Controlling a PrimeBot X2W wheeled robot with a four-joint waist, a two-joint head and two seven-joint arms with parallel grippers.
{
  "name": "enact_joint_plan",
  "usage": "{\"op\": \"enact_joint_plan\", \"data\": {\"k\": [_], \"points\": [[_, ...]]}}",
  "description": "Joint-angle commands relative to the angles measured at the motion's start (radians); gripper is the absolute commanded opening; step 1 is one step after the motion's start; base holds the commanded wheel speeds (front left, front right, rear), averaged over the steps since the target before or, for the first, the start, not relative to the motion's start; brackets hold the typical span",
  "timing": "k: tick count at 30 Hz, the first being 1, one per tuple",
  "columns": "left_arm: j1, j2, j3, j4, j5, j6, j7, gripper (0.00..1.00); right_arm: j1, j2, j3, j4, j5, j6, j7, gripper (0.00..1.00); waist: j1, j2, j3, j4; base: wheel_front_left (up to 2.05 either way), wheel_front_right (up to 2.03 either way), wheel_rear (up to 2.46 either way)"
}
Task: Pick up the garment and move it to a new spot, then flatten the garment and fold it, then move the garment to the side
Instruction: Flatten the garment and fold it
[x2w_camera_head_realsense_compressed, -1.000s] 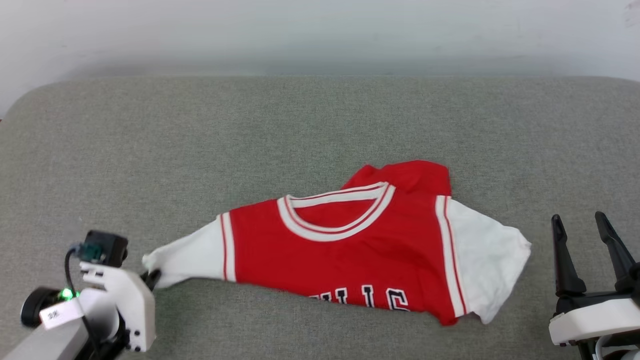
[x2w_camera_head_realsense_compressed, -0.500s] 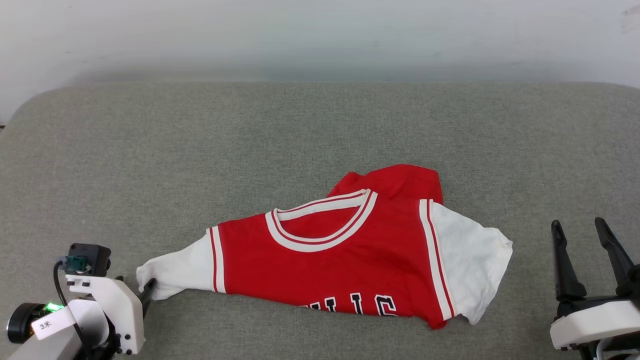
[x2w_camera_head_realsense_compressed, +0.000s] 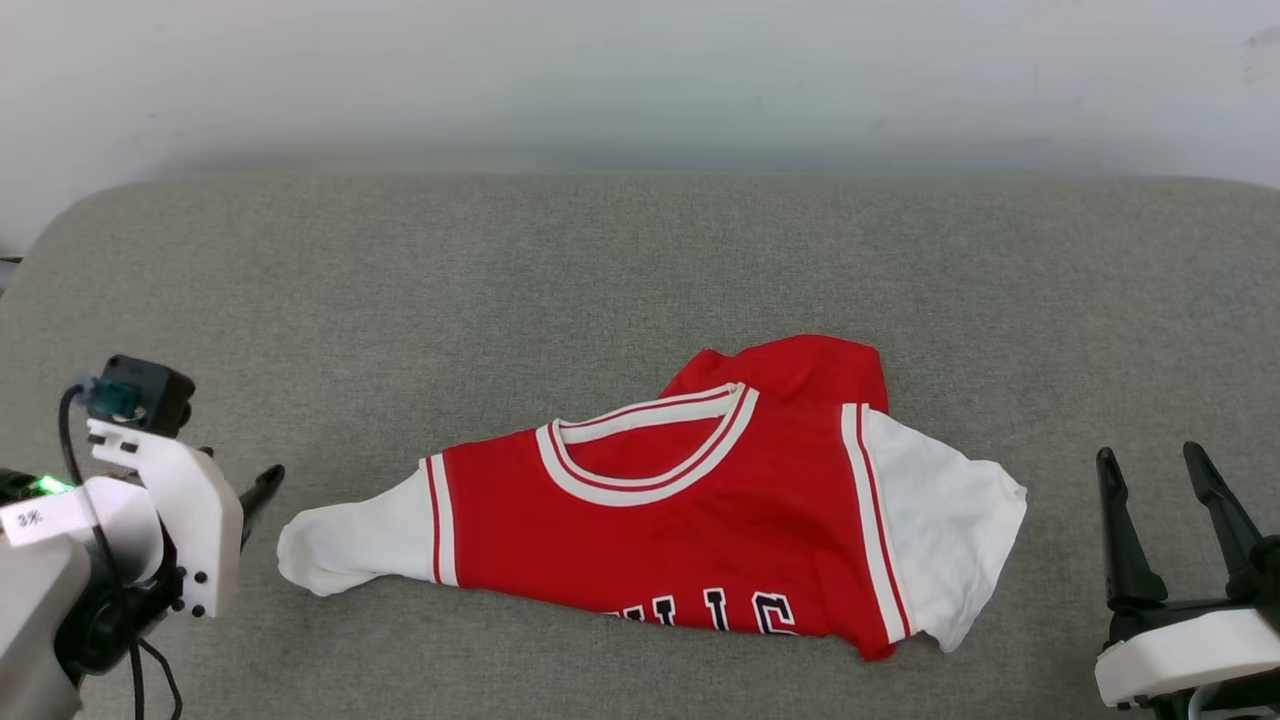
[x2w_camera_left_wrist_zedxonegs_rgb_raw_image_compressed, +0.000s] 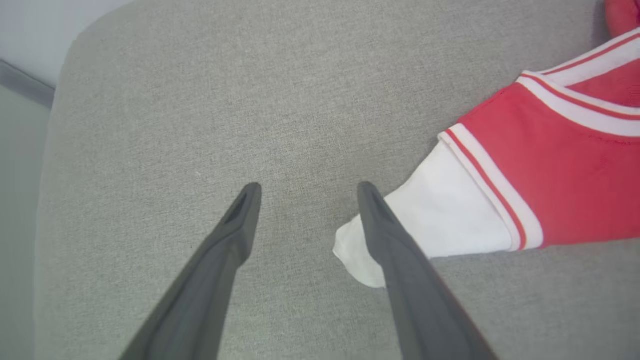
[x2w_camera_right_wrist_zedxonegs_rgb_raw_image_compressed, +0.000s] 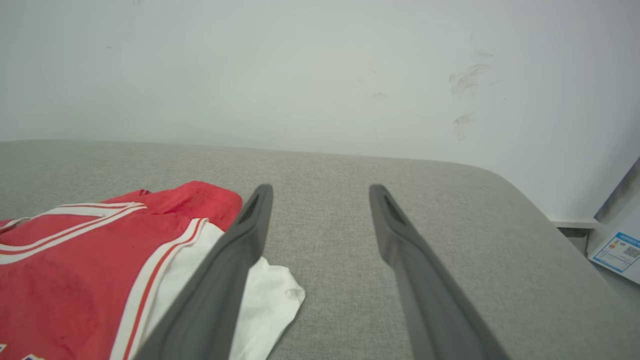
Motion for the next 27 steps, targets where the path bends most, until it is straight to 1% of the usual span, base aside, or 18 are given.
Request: {"op": "enact_joint_plan", "data": {"k": [1, 5, 9, 14, 19, 20, 21, 23, 27], "points": [[-0.021, 0.005, -0.012, -0.018, -0.018, -0.017, 0.052, 1.0, 0.009, -0.001, 0.003, -0.006, -0.007, -0.001, 0.004, 1.0, 0.0, 0.0, 0.005, -0.004, 0.0, 0.0, 0.0], [-0.036, 0.026, -0.046, -0.045, -0.049, -0.046, 0.186, 1.0, 0.003, -0.003, 0.004, -0.01, -0.005, -0.001, 0.003, 1.0, 0.0, 0.0, 0.019, -0.016, 0.0, 0.0, 0.0], [-0.026, 0.037, -0.076, -0.048, -0.059, -0.057, 0.26, 1.0, -0.005, -0.001, 0.001, -0.009, -0.004, -0.001, 0.0, 1.0, 0.0, 0.0, 0.035, -0.032, 0.0, 0.0, 0.0], [-0.01, 0.025, -0.089, -0.013, -0.056, -0.049, 0.267, 1.0, -0.022, -0.004, -0.001, -0.008, 0.001, -0.001, -0.007, 1.0, 0.0, 0.0, 0.066, -0.049, 0.0, 0.0, 0.0], [-0.009, -0.016, -0.092, 0.068, -0.074, -0.052, 0.256, 1.0, -0.04, -0.011, 0.007, -0.003, 0.004, -0.001, -0.01, 1.0, 0.0, 0.0, 0.1, -0.061, 0.0, 0.0, 0.0], [-0.009, -0.016, -0.092, 0.068, -0.074, -0.052, 0.256, 1.0, -0.04, -0.011, 0.007, -0.003, 0.004, -0.001, -0.01, 1.0, 0.0, 0.0, 0.1, -0.061, 0.0, 0.0, 0.0], [-0.012, -0.03, -0.092, 0.086, -0.079, -0.053, 0.252, 1.0, -0.046, -0.014, 0.008, -0.003, 0.004, -0.001, -0.01, 1.0, 0.0, 0.0, 0.106, -0.062, 0.0, 0.0, 0.0], [-0.015, -0.055, -0.097, 0.123, -0.081, -0.058, 0.247, 1.0, -0.052, -0.018, 0.009, -0.001, 0.003, -0.001, -0.01, 1.0, 0.0, 0.0, 0.115, -0.064, 0.0, 0.0, 0.0], [-0.005, -0.09, -0.127, 0.184, -0.092, -0.086, 0.273, 1.0, -0.059, -0.024, 0.008, 0.003, 0.003, -0.001, -0.008, 1.0, 0.0, 0.0, 0.122, -0.066, 0.0, 0.0, 0.0]]}}
